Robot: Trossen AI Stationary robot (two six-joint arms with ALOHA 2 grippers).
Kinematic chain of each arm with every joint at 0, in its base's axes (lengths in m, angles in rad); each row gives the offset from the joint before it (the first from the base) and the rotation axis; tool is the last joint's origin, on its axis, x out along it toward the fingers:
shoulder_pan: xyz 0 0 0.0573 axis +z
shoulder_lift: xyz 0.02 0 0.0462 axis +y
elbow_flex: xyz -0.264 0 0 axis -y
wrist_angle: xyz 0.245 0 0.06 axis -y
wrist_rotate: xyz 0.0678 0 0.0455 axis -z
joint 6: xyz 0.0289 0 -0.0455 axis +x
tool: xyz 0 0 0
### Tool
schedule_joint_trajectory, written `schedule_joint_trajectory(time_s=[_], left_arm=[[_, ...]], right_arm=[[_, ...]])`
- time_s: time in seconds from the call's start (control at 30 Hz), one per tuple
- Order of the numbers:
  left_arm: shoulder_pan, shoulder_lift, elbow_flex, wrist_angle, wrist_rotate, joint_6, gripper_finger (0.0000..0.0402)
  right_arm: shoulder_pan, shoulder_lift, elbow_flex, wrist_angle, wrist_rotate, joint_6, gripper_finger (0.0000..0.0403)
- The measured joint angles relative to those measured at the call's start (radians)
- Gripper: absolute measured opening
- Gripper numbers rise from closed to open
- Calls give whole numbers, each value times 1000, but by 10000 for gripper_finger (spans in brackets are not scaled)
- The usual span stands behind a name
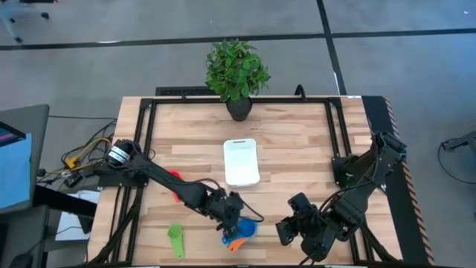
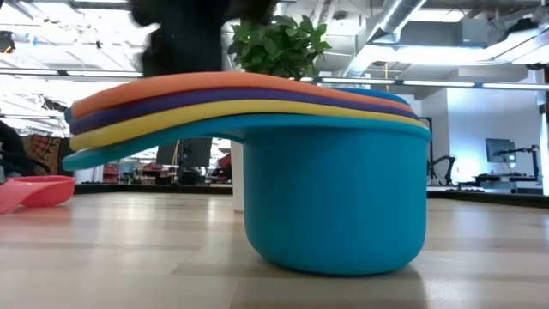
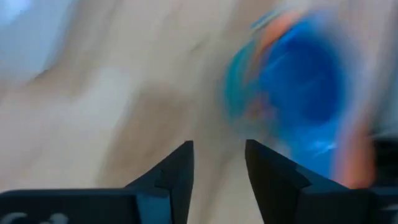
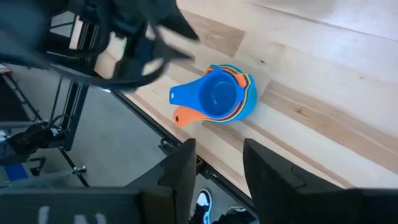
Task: Nest measuring cups in basket
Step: Stack the blue measuring cup on top of the orange measuring cup
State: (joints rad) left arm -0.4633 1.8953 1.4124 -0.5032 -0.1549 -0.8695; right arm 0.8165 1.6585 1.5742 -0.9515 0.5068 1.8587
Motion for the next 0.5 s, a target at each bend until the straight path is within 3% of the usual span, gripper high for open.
schedule_joint_trajectory(time_s=[0.13, 0.2, 0.5], left_arm=[[-22, -2, -2, -193, -37, -16, 114], [-35, -1, -12, -205, -45, -21, 101], [-79, 3, -76, 78, -14, -63, 62]], right_arm=[[-13, 65, 2, 24, -24, -5, 153], [-24, 113, 1, 28, -82, 0, 147], [-67, 303, 1, 202, -191, -21, 126]])
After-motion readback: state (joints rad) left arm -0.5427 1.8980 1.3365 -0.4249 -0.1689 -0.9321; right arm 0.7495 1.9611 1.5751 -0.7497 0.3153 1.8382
